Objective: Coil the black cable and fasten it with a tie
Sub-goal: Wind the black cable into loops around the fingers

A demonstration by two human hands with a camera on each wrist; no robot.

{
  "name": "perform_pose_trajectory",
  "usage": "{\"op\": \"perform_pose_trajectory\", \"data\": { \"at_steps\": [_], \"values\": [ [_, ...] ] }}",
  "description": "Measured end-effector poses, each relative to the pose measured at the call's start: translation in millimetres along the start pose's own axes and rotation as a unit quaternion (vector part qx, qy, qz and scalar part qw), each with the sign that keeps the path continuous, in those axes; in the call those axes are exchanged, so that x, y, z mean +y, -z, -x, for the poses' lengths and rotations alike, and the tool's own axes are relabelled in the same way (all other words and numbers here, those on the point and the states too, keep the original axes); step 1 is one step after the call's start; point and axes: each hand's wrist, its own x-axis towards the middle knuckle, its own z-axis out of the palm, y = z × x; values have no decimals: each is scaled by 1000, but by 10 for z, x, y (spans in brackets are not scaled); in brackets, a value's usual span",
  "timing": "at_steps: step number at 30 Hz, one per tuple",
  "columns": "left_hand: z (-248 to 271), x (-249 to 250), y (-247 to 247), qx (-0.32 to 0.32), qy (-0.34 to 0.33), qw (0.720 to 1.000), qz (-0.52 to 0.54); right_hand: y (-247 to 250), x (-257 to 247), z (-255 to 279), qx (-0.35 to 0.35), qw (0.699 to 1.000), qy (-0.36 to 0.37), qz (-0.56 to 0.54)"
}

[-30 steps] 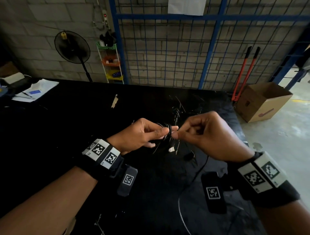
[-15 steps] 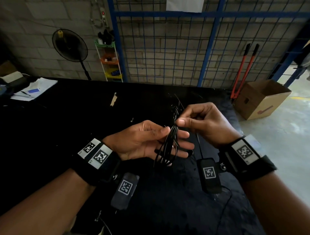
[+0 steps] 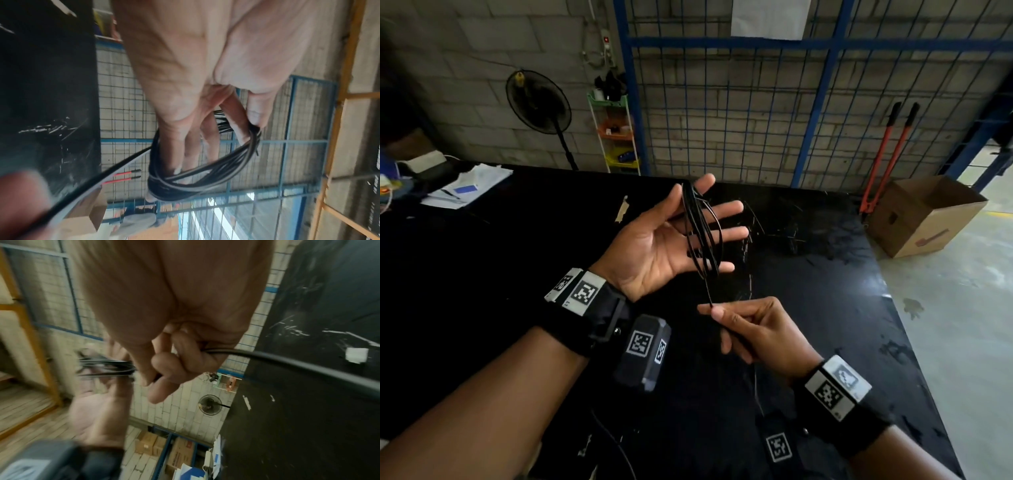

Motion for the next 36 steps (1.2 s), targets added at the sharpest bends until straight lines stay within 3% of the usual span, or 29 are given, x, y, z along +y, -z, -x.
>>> {"op": "perform_pose_trajectory", "data": {
  "at_steps": [4,7,14,20,26,31,36],
  "values": [
    [-8,39,146,96,-6,991,-96,19,-219,57,11,997,17,69],
    [47,21,211,115,19,978,-175,110,-447,83,24,988,59,143],
    [156,-223,158,18,135,946,-294,298,-938,-28,49,949,140,277],
    [224,-302,140,-71,180,961,-199,460,-1071,-179,-23,950,172,261],
    [238,-197,80,-176,159,971,-24,495,-689,-331,-26,988,153,13],
    [142,-90,33,-176,77,980,60,301,-214,-367,40,993,93,-66],
    [2,73,129,-72,-23,996,56,143,21,-241,84,994,38,-64]
  ]
}}
